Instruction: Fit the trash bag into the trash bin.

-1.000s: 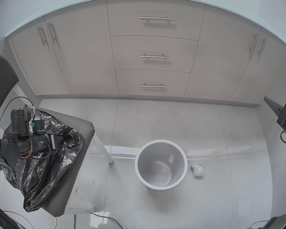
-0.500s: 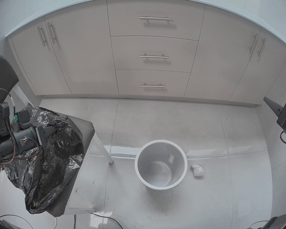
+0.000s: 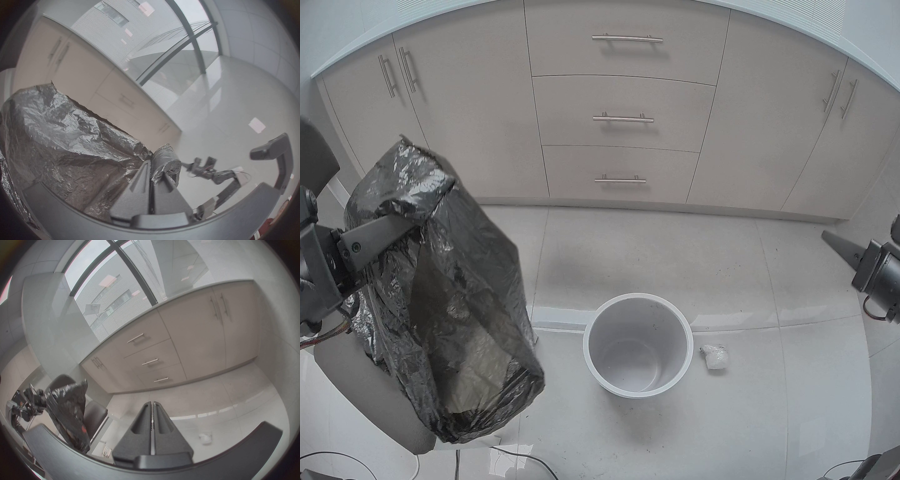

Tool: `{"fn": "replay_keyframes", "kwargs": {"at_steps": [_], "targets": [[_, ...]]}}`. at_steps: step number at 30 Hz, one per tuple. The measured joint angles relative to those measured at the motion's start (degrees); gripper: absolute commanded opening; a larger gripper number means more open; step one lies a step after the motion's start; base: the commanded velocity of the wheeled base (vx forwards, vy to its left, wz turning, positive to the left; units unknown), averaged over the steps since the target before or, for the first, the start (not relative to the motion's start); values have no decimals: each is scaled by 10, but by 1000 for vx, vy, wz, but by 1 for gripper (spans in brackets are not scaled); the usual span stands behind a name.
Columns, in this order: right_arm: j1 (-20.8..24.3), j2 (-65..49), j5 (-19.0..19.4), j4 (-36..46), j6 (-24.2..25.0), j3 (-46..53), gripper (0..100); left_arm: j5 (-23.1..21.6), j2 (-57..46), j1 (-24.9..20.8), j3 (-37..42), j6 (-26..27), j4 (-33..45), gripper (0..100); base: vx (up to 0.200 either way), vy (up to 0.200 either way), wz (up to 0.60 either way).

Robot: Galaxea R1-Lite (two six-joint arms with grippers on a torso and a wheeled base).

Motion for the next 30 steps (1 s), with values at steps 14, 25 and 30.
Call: {"fn": "replay_keyframes", "kwargs": {"at_steps": [14,25,30], "targets": [[111,147,-12,-101,-17,18,0,167,135,-158,-48,-9,-148,0,0,0,0],[221,274,-90,-192,-20,30,0,374,241,-248,-120,26,-164,0,0,0,0],[246,313,-95,-198,-22,39,100,438,252,-270,-145,32,-138,0,0,0,0]]}}
